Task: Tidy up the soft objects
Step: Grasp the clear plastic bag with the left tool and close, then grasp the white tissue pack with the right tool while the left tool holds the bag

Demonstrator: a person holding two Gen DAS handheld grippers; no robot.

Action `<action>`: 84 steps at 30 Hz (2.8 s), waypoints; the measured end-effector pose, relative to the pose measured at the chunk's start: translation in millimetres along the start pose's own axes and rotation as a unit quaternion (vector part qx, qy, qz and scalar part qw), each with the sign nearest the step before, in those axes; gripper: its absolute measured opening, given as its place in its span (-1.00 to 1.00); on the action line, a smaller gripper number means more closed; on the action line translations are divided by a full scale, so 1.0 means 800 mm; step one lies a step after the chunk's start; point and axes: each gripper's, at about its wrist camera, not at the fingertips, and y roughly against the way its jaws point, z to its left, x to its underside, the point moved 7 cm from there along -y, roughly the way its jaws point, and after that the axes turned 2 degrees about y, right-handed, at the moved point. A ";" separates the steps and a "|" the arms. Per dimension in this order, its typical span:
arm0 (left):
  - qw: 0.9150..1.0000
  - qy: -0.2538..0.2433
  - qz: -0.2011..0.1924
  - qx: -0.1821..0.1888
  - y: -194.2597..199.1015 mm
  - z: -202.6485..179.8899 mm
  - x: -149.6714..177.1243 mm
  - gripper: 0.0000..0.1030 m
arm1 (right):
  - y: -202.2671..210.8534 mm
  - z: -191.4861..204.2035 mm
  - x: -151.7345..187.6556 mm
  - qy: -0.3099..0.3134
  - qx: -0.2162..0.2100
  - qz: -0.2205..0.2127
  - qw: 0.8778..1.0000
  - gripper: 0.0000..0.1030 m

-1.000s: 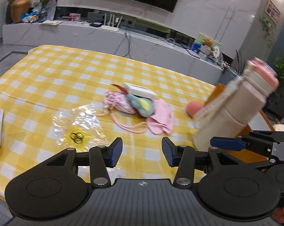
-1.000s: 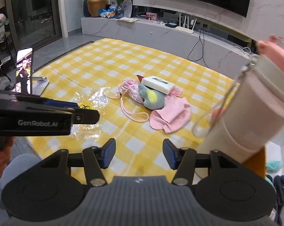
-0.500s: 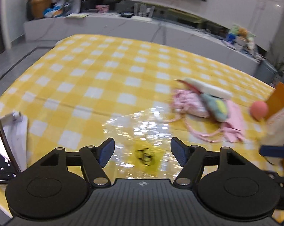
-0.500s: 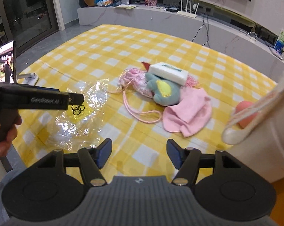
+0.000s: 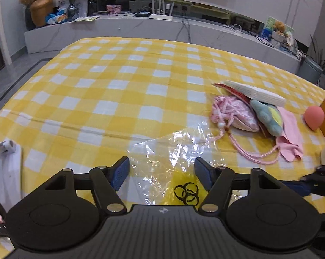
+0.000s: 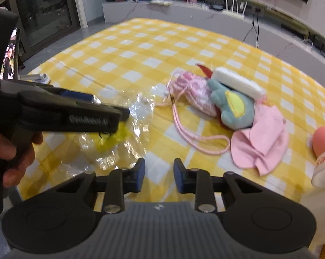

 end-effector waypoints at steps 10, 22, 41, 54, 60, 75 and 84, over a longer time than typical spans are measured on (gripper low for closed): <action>1.000 -0.022 -0.004 0.006 0.005 -0.019 0.005 -0.51 | 0.001 0.005 0.003 0.030 0.004 -0.015 0.999 -0.60; 0.995 0.011 0.020 0.099 0.012 -0.038 0.012 0.16 | -0.001 0.007 0.004 0.035 0.002 -0.022 0.999 -0.61; 0.999 0.039 0.010 0.036 0.008 -0.062 0.012 -0.86 | -0.002 0.005 0.003 0.038 -0.009 -0.024 0.999 -0.62; 0.997 0.047 -0.040 0.037 0.035 -0.049 -0.033 -0.89 | 0.048 -0.044 -0.037 -0.009 0.044 -0.080 0.996 -0.34; 0.996 0.051 -0.045 0.050 0.026 -0.054 -0.049 -0.89 | 0.040 -0.091 -0.063 -0.052 0.092 -0.101 0.989 0.17; 0.997 0.045 -0.039 0.048 -0.004 -0.055 -0.064 -0.89 | -0.047 -0.137 -0.103 -0.199 0.076 -0.057 0.976 0.68; 0.997 0.048 -0.034 0.050 -0.008 -0.056 -0.063 -0.89 | -0.050 -0.130 -0.097 -0.178 0.064 -0.056 0.980 0.33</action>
